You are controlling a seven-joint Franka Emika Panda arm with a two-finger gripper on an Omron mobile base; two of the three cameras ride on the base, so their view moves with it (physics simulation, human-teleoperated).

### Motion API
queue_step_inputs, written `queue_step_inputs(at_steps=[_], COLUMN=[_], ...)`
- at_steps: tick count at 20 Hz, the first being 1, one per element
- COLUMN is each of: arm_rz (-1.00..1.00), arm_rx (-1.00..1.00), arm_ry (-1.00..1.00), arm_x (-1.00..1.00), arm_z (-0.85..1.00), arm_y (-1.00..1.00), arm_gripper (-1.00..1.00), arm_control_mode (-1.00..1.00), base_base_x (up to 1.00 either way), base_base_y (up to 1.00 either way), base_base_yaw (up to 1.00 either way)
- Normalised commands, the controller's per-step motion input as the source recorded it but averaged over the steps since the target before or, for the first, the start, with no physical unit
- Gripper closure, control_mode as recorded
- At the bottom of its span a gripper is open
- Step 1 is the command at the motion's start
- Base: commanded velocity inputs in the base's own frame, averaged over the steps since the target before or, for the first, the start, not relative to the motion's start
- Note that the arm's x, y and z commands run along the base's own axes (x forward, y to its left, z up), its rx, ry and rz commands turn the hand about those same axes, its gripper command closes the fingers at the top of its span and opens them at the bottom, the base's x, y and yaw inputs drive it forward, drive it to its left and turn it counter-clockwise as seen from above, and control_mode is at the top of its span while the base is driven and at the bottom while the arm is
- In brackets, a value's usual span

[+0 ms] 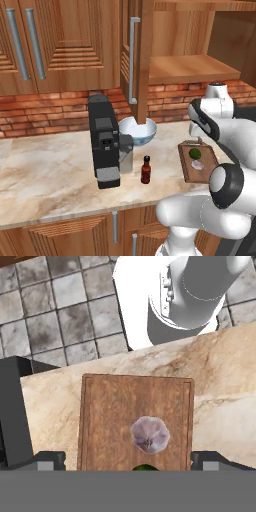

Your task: Open the cabinet. Place the bowl and condiment on the counter. Then place the lime and garlic on the cutting board.

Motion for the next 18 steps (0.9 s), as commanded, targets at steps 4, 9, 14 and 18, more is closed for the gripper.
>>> queue_step_inputs(at_steps=[4, 9, 14, 18], arm_rz=[0.00, 0.00, 0.00, 0.00], arm_rx=[0.00, 0.01, 0.01, 0.00], arm_ry=[-0.04, 0.00, -0.02, -0.02], arm_x=[-0.21, -0.20, -0.21, -0.25], arm_z=[0.42, 0.43, 0.31, 0.26], arm_y=[0.04, 0.05, 0.11, 0.14], arm_gripper=[-1.00, -1.00, -1.00, -1.00], arm_control_mode=[-1.00, -1.00, -1.00, -1.00], base_base_x=[0.00, 0.00, 0.00, 0.00], base_base_y=[0.00, 0.00, 0.00, 0.00], base_base_yaw=[0.00, 0.00, 0.00, 0.00])
